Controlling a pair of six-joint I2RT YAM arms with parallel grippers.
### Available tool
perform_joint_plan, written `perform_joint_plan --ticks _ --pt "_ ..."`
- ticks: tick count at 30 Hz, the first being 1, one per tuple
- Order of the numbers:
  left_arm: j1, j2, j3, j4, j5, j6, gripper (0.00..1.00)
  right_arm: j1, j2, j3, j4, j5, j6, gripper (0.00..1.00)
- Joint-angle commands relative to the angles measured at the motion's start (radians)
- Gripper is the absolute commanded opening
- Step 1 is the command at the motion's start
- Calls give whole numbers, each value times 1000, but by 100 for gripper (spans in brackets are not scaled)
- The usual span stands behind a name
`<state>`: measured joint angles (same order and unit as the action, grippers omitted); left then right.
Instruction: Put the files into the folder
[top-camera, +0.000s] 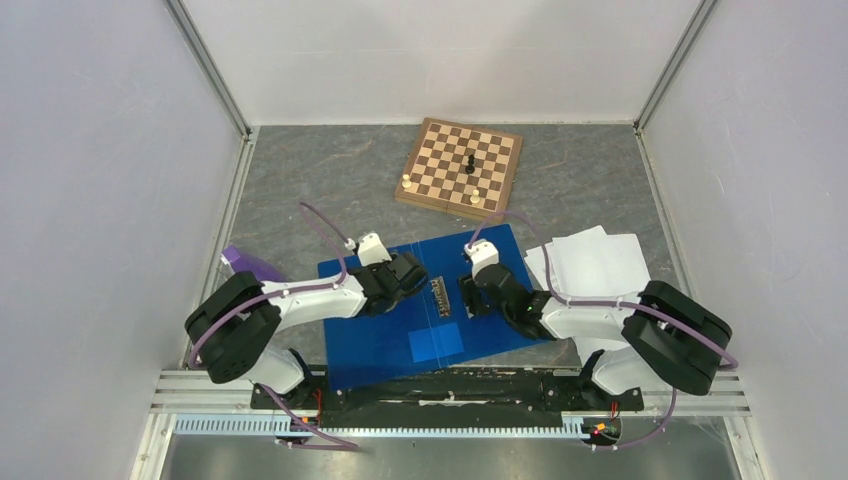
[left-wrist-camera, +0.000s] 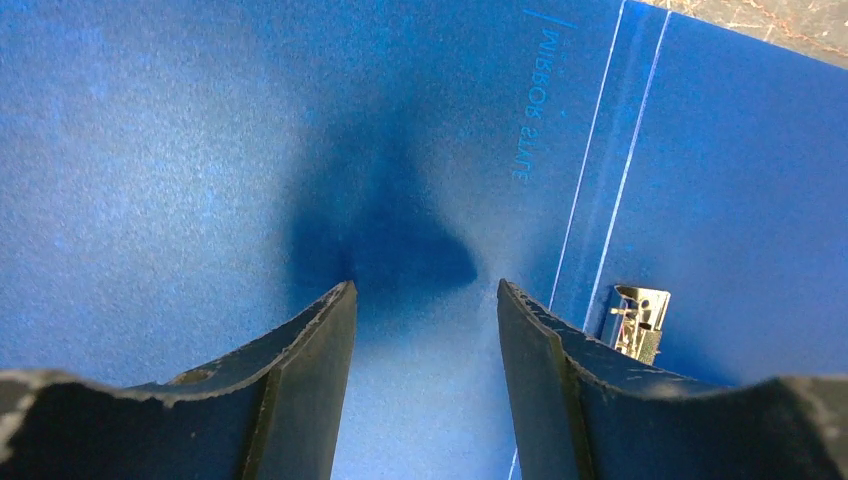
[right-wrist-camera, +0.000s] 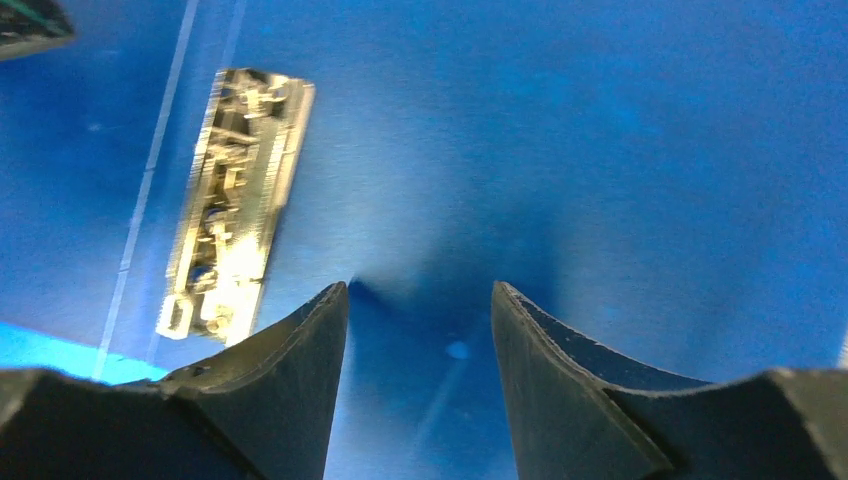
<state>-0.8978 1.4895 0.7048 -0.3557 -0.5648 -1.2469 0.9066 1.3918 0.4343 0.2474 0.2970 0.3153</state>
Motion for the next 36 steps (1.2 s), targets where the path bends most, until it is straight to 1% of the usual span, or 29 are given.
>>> perform_joint_plan --ticks 1,5,13,16,21,26,29,30,32,34,36 --pt "-44 26 -92 -88 109 -173 62 71 42 66 -96 -93 45 55" --pt "-46 21 -118 -54 120 -187 62 114 46 83 -93 -101 89 52" --pt "-46 31 -141 -35 143 -224 61 121 12 64 -50 -143 155 47" --pt "-46 25 -156 -19 140 -242 61 131 31 87 -49 -147 163 42" --pt "-45 5 -169 -28 123 -260 61 164 98 153 -91 -99 164 34" --pt "-46 8 -178 -22 126 -263 61 177 139 184 -118 -82 181 32" --pt "-46 7 -190 -12 132 -272 61 179 132 180 -124 -76 193 31" --pt "-44 5 -194 -10 135 -273 61 177 116 173 -124 -63 199 31" --pt "-46 5 -195 -7 139 -273 61 177 82 161 -134 -32 211 35" --pt "-45 0 -196 31 157 -237 61 169 66 158 -146 -22 215 37" --pt "-44 -2 -167 46 171 -160 66 163 83 167 -162 -25 206 37"
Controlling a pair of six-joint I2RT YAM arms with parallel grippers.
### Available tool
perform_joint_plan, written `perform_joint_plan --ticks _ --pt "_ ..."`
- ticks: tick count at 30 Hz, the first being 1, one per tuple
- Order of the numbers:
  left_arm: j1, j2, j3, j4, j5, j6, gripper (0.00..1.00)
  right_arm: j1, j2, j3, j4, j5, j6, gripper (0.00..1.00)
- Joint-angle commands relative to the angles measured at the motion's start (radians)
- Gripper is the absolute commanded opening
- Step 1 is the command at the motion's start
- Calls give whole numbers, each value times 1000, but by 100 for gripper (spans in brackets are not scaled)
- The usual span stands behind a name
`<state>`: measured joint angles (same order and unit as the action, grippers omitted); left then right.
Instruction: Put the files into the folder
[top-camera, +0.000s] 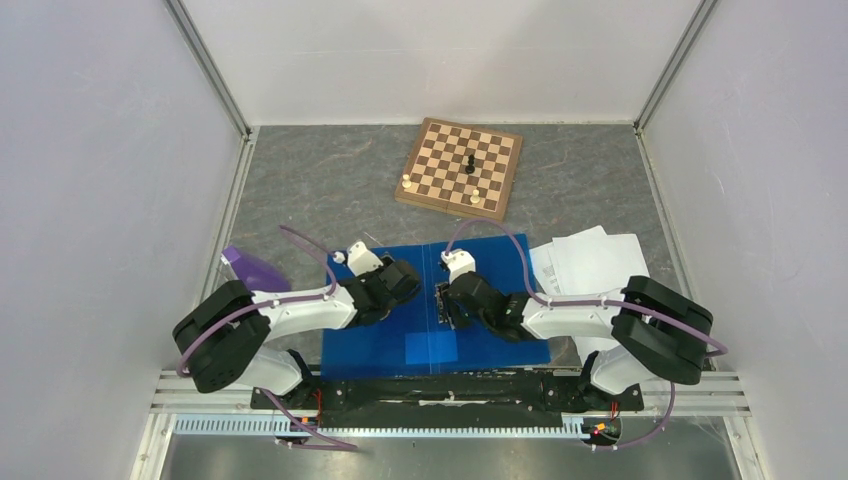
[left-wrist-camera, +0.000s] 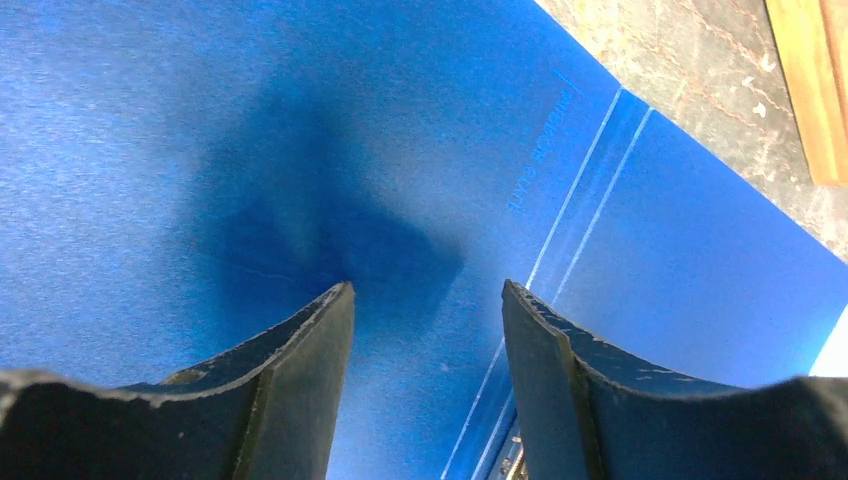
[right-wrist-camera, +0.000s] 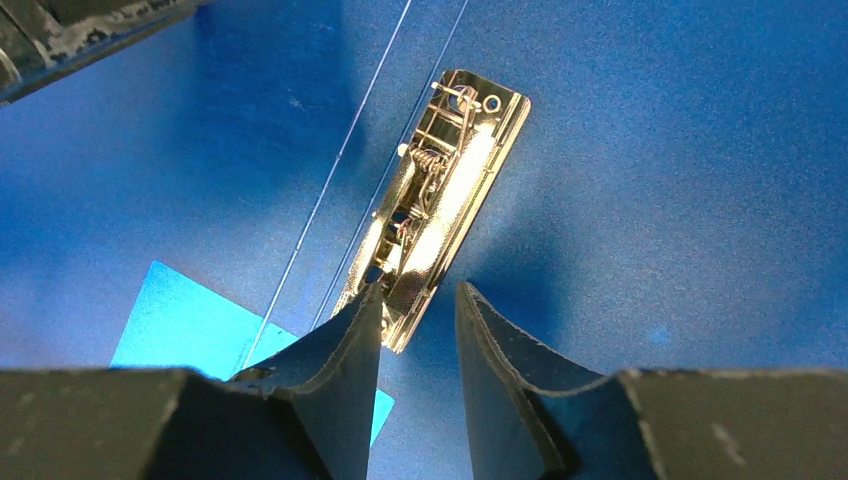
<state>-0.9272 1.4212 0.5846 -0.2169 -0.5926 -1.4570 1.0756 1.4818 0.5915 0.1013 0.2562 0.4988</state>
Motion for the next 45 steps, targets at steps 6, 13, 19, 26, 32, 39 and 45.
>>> perform_joint_plan --ticks 6,13,19,26,32,39,45 --pt "-6 83 129 -227 109 237 85 -29 3 -27 66 -6 -84 37" --pt "93 86 230 -350 49 339 89 -121 -7 -129 204 -51 -206 39" --pt "131 48 211 -360 100 358 88 -173 42 -94 255 -113 -328 38" --pt "104 2 55 -343 165 190 78 -200 71 -6 230 -202 -385 38" --pt "12 -12 5 -341 191 66 75 -200 27 61 138 -189 -266 48" --pt "-19 -71 10 -378 175 -12 75 -124 27 103 48 -37 -158 65" --pt "-19 -117 69 -442 121 3 75 -72 115 164 -46 129 -134 58"
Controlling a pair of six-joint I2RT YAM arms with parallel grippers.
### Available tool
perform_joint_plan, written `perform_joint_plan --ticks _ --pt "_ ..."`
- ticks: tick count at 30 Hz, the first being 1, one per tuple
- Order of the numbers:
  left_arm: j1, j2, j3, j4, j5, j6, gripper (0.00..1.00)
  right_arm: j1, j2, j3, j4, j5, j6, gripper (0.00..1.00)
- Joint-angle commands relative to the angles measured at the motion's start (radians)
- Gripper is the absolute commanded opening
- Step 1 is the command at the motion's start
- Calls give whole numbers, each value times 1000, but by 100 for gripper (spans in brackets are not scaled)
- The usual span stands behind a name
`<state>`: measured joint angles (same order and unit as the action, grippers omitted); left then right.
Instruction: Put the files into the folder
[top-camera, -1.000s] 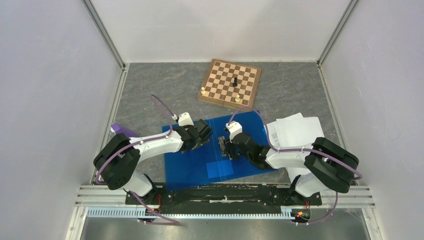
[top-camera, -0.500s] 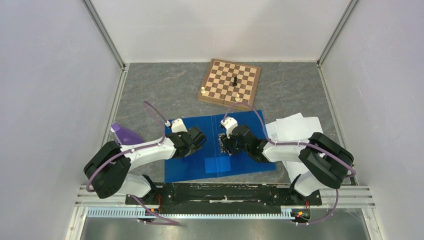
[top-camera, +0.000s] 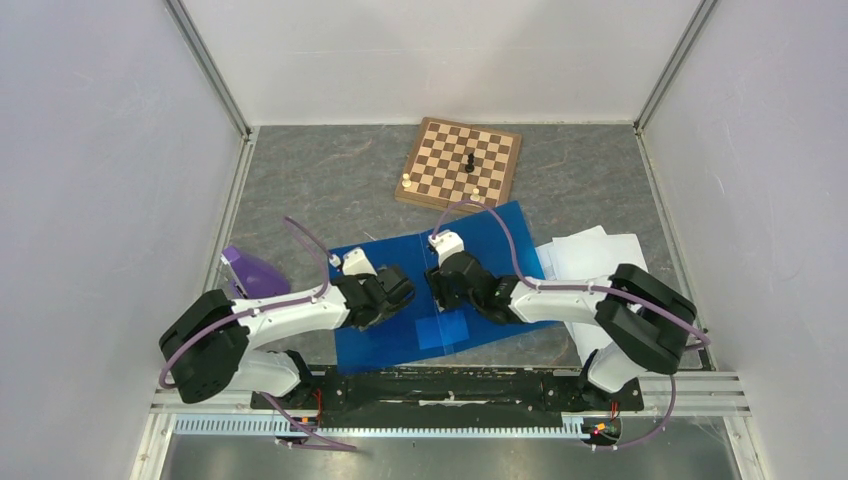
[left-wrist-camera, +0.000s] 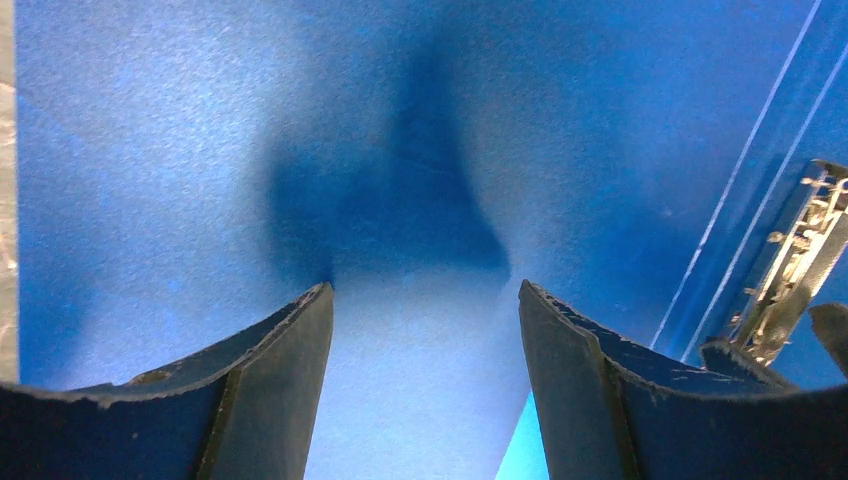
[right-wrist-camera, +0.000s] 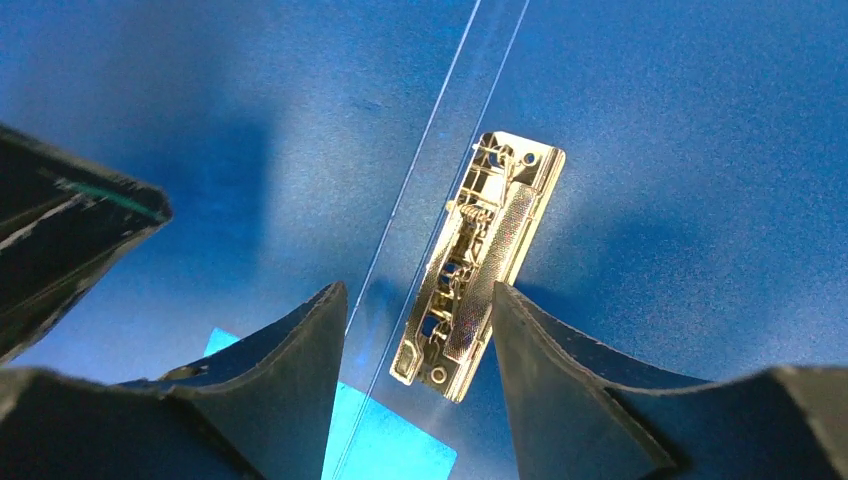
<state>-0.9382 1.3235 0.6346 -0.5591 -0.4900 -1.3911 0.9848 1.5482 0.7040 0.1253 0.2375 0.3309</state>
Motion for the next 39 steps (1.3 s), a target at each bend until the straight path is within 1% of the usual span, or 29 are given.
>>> perform_joint_plan --ticks 1,4,7,8,11,13,15,18,20,22,24,26,30,33,35,38,39 --pt "-6 -28 32 -109 12 -52 76 20 52 42 -63 159 22 57" --pt "13 -37 89 -114 5 24 83 22 62 -4 -12 150 -36 50" --pt "69 -4 163 -97 34 152 85 23 49 -64 81 91 -103 44" --pt "94 17 188 -98 52 179 85 23 43 -84 108 68 -124 43" --pt "160 85 247 -79 107 223 87 30 12 -140 197 19 -180 34" --pt "210 147 280 -54 165 244 88 41 -2 -169 240 3 -218 32" --pt "231 219 342 -46 195 268 88 50 -14 -195 277 -7 -256 31" --pt "230 338 424 -66 229 283 88 52 -13 -211 298 9 -272 31" --pt "224 414 474 -117 243 262 88 53 -5 -196 278 15 -267 31" --pt "209 469 487 -139 235 217 91 53 -8 -191 281 -8 -256 31" --pt "200 506 480 -130 231 151 98 55 -19 -198 299 -31 -248 31" --pt "195 537 479 -112 230 110 100 58 -24 -196 296 -41 -246 31" --pt "171 579 492 -109 166 74 100 58 -41 -196 277 -58 -256 32" --pt "157 628 557 -212 106 47 100 59 -50 -180 257 -86 -254 33" --pt "148 679 618 -301 69 23 100 58 -62 -163 241 -100 -241 37" --pt "139 750 661 -348 69 8 100 59 -98 -127 189 -89 -207 53" --pt "138 761 658 -348 74 1 100 59 -116 -122 175 -79 -197 56"
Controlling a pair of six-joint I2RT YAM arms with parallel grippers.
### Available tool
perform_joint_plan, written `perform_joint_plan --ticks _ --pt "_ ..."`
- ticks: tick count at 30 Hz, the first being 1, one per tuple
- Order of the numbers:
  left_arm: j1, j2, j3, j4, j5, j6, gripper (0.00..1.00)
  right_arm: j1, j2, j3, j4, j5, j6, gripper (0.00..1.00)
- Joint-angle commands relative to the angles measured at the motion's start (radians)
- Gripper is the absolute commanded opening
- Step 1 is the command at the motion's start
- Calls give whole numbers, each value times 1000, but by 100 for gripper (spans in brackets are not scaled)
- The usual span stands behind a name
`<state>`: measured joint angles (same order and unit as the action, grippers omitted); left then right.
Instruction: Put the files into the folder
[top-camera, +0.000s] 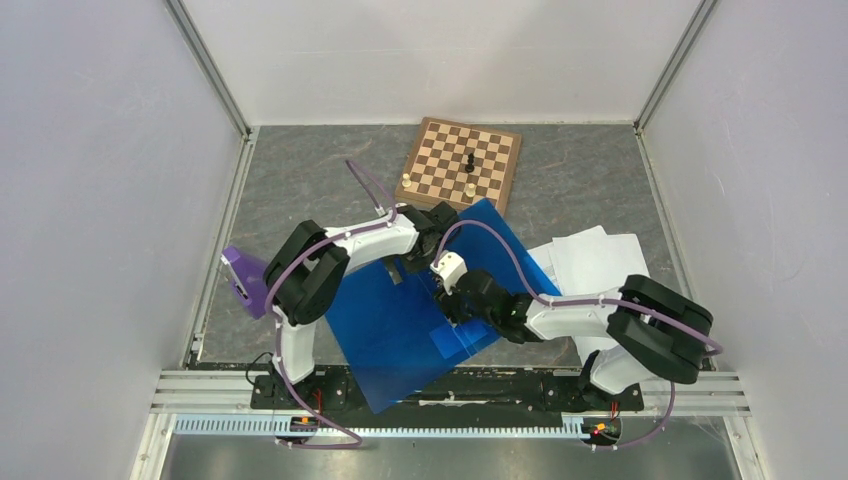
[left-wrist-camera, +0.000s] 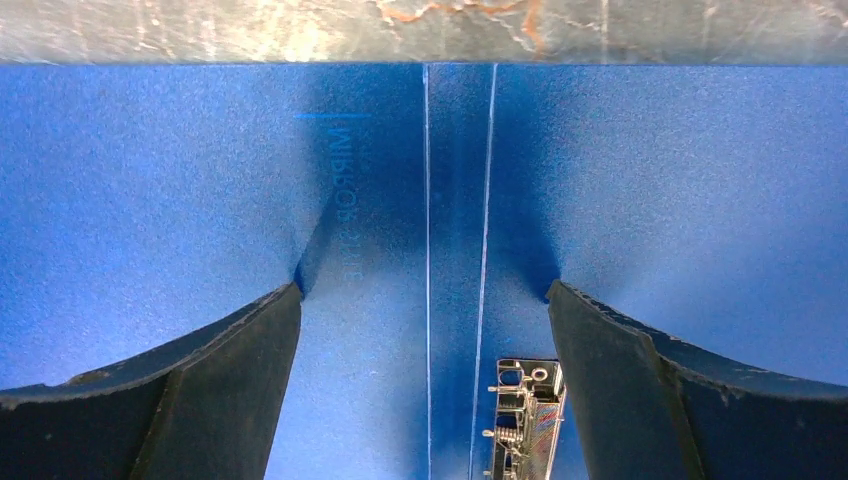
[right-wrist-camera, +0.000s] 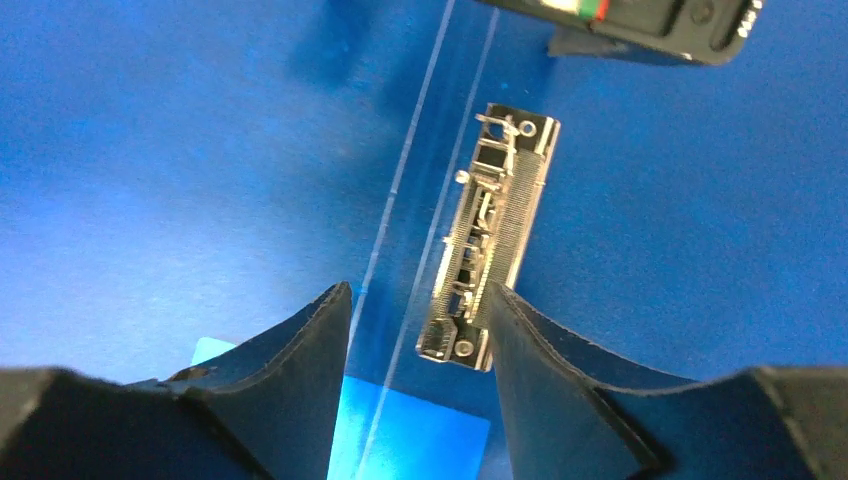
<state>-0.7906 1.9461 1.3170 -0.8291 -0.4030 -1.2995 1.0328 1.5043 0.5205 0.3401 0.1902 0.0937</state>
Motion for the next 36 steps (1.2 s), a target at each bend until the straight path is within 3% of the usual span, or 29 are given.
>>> perform_joint_plan --ticks 1,4,7,12,36 --pt "-10 145 -30 -74 -11 -99 100 9 -90 66 -58 -19 56 58" --pt "-13 145 -62 -48 -5 -108 100 -4 -137 74 -120 31 124 58" --pt "-13 142 -84 -30 -4 -112 100 -30 -167 55 -145 35 199 46" --pt "-13 146 -99 -15 -3 -95 99 -71 -159 28 -158 4 267 36" --pt "-16 148 -139 9 -19 -81 97 -89 -41 56 -201 -71 352 21"
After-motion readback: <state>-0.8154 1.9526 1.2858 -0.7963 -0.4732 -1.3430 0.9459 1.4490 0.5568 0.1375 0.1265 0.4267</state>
